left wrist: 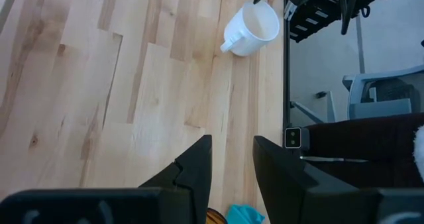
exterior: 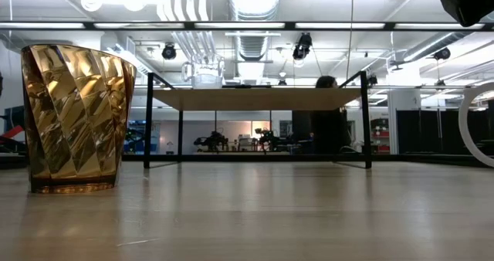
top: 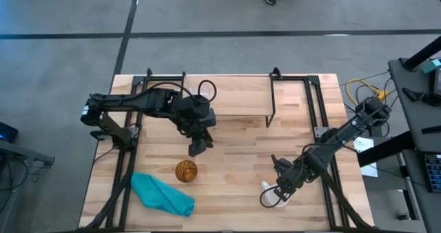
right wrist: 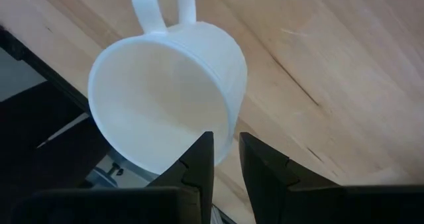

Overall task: Stack small to large cups/mugs on shelf
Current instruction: Put the white mug on the shelf

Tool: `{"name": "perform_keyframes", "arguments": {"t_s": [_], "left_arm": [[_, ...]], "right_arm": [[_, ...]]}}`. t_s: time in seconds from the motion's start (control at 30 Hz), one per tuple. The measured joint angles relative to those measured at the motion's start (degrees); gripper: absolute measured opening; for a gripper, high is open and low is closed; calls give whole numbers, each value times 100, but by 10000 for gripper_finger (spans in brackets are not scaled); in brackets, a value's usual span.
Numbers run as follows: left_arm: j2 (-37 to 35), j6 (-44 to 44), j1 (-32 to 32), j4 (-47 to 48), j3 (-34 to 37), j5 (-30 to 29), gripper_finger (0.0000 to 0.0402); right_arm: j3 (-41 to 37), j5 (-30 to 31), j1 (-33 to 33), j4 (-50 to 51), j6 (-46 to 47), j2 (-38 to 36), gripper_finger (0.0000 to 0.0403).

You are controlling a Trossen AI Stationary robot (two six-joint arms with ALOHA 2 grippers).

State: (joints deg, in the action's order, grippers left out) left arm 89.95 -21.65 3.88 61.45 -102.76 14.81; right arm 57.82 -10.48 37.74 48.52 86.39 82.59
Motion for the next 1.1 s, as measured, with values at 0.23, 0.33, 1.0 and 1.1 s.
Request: {"name": "perform_keyframes", "arguments": {"t_s": [0.23, 0.33, 1.0, 1.1], "left_arm": [[0, 0, 0, -4, -2, 0, 96], [0, 0, 0, -4, -2, 0, 96], [0, 7, -15, -8, -304, -2, 96], [-7, 7, -15, -13, -473, -2, 96]], "right_arm": [[-23, 3, 0, -11, 97, 0, 68], [-84, 4, 0, -5, 108, 0, 68], [-494, 171, -2, -634, 75, 0, 60], [-494, 235, 0, -642, 57, 0, 38]]}}
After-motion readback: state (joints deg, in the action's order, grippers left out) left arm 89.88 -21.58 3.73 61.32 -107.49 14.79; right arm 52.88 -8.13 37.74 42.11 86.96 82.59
